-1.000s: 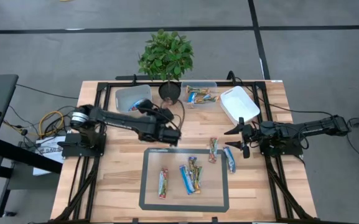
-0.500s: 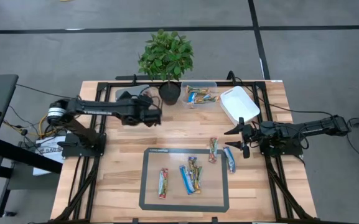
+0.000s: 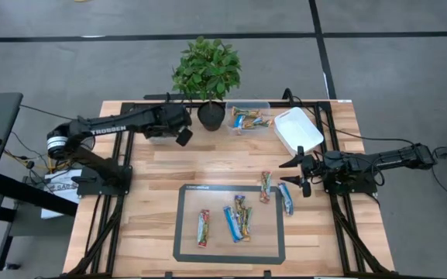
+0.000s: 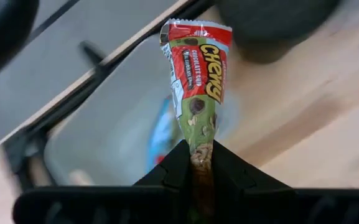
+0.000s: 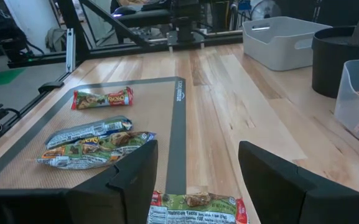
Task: Pick and place Granola Bars by type
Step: Put the red granola bar into the gray bin
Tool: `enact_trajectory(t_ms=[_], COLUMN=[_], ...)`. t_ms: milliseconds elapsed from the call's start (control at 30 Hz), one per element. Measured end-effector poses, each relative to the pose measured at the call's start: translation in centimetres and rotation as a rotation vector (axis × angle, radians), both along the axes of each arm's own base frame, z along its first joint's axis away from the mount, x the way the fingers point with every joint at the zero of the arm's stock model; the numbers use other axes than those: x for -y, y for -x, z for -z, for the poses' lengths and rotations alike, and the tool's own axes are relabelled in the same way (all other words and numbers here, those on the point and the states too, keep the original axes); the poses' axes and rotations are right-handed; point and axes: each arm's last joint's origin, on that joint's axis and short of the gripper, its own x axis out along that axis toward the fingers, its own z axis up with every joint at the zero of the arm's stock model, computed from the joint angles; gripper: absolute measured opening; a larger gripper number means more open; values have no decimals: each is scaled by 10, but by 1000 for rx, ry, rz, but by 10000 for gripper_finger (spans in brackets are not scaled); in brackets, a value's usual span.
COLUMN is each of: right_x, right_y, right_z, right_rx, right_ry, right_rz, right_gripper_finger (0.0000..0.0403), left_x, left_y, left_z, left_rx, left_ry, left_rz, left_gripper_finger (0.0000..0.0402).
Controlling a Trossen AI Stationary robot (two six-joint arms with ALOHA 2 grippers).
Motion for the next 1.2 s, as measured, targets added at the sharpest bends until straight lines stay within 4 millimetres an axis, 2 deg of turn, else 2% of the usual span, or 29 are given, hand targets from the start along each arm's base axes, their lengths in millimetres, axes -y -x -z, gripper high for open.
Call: enact_trajectory(t_ms=[100,233,467,600,733,1000,1100,1200], right_x=[0,0,0,0,0,0,0,0], right_y=[0,0,0,0,0,0,0,0], right_z=[0,0,0,0,0,0,0,0], right_rx=[0,0,0,-1,-1,-1,0,-1], right_ry=[0,0,0,0,0,0,0,0], right_rz=[0,0,0,0,0,0,0,0], right_gripper_finger=[219,219,219,219,219,219,219,219], left_x=[-14,-29,-46,-36,-19,13,19,21], left_y=[7,6,5,16,31,61,68,71], left_z=[8,19,55,84,97,105,104,101], left_rx=[-105,-183,-358,-388,-363,-123,-70,-58], left_ry=[-4,9,34,14,-83,-210,-236,-264], left_rz=[-47,-52,-77,-67,-25,17,28,34], left_gripper_finger=[37,37,37,37,37,42,67,108])
